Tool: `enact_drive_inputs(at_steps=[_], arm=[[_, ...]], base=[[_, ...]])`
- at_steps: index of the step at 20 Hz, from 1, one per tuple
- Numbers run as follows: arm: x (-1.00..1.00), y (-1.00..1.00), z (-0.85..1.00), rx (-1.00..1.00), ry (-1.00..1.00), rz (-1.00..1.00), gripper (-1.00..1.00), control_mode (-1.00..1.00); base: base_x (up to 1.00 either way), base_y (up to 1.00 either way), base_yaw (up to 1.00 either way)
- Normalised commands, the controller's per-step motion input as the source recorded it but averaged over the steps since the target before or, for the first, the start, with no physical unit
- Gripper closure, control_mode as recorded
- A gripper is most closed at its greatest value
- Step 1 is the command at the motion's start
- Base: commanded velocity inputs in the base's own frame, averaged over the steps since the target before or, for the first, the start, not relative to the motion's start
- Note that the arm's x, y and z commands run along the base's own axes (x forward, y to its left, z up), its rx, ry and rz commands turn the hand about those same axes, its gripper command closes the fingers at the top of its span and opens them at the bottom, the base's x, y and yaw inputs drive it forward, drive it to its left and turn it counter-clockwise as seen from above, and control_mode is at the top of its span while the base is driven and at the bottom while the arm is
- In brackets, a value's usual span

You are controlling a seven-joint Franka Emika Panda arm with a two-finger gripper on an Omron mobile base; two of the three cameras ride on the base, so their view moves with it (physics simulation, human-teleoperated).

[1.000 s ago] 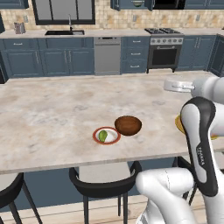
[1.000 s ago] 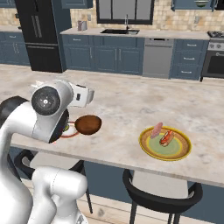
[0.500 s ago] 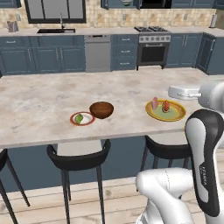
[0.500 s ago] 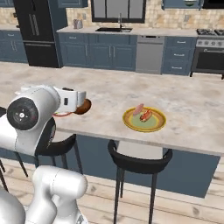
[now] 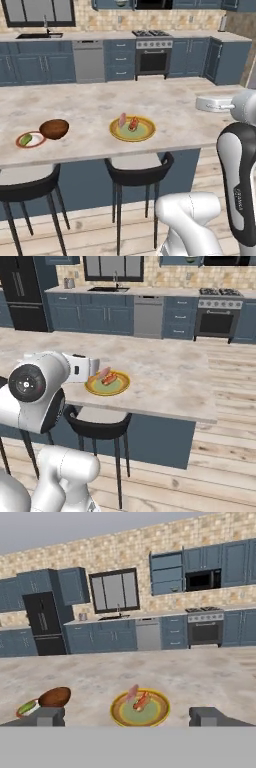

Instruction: Take the smaller bowl and place it next to the appetizer plate on the dining counter , and place the larger bowl next to the plate with cooked food.

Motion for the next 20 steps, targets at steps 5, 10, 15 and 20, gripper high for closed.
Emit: enact_drive_inputs(at_steps=[5,10,15,20], arm=[[0.00,0.00,0.00,0.00,0.00,0.00,-1.00,1.00],[0.00,0.00,0.00,0.00,0.00,0.00,-1.00,1.00],[0.00,0.00,0.00,0.00,0.00,0.00,-1.00,1.00],[0.00,0.00,0.00,0.00,0.00,0.00,-1.00,1.00]], base=[[-0.02,-1.00,-0.03],[-0.12,-1.00,-0.01],[-0.04,-1.00,-0.01],[0.02,-1.00,0.00]])
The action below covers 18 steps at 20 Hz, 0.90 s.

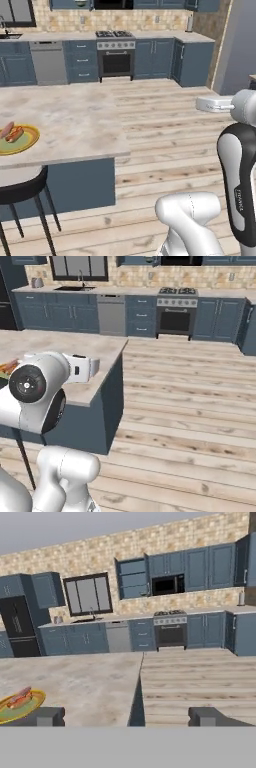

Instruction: Take the smaller bowl and place it next to the appetizer plate on the dining counter , and place the larger bowl next to the plate with cooked food.

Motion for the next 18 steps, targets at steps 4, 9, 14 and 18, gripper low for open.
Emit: enact_drive_inputs(at_steps=[4,9,14,18], arm=[[0.00,0.00,0.00,0.00,0.00,0.00,-1.00,1.00],[0.00,0.00,0.00,0.00,0.00,0.00,-1.00,1.00],[0.00,0.00,0.00,0.00,0.00,0.00,-1.00,1.00],[0.00,0.00,0.00,0.00,0.00,0.00,-1.00,1.00]], base=[[0.59,-1.00,0.00],[1.00,-0.99,0.09],[1.00,-0.67,0.10],[1.00,-0.34,0.10]])
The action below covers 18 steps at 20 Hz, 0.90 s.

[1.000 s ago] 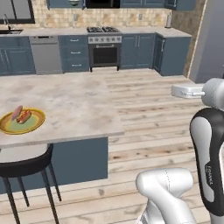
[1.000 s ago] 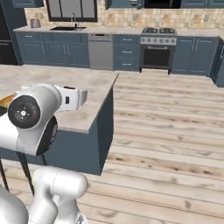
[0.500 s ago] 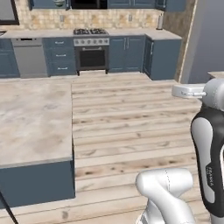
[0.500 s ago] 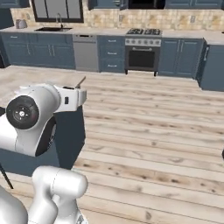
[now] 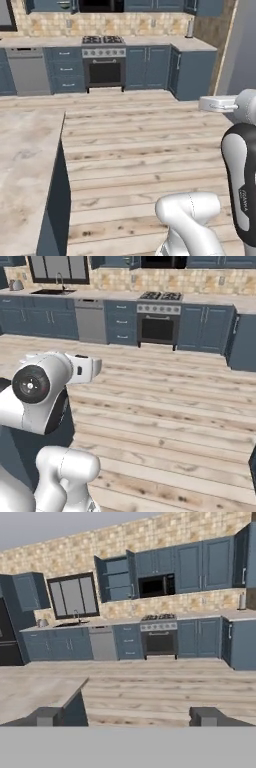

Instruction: Take the smaller bowl and place it next to the appetizer plate on the dining counter , and place the larger bowl next to the plate with cooked food.

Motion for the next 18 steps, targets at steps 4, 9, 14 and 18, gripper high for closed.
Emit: enact_drive_inputs(at_steps=[4,9,14,18], arm=[[0.00,0.00,0.00,0.00,0.00,0.00,-1.00,1.00],[0.00,0.00,0.00,0.00,0.00,0.00,-1.00,1.00],[0.00,0.00,0.00,0.00,0.00,0.00,-1.00,1.00],[0.00,0.00,0.00,0.00,0.00,0.00,-1.00,1.00]], base=[[1.00,-0.03,0.12],[1.00,-0.07,0.14],[1.00,-0.10,0.15],[1.00,-0.02,0.15]])
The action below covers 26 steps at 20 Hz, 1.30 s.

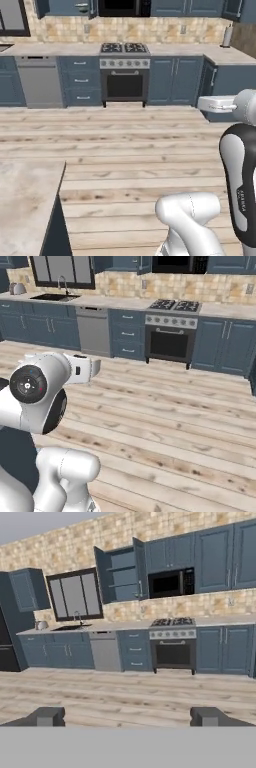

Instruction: Take the smaller bowl and place it next to the appetizer plate on the dining counter , and place the larger bowl next to the plate with cooked food.

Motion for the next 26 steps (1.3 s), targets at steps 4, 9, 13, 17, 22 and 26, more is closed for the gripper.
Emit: enact_drive_inputs(at_steps=[4,9,13,17,22,26], arm=[[0.00,0.00,0.00,0.00,0.00,0.00,-1.00,1.00],[0.00,0.00,0.00,0.00,0.00,0.00,-1.00,1.00],[0.00,0.00,0.00,0.00,0.00,0.00,-1.00,1.00],[0.00,0.00,0.00,0.00,0.00,0.00,-1.00,1.00],[0.00,0.00,0.00,0.00,0.00,0.00,-1.00,1.00],[0.00,0.00,0.00,0.00,0.00,0.00,-1.00,1.00]], base=[[1.00,0.00,0.18],[1.00,0.00,0.15],[1.00,0.19,0.06],[1.00,0.42,0.01],[1.00,0.58,0.00],[1.00,0.46,0.00]])
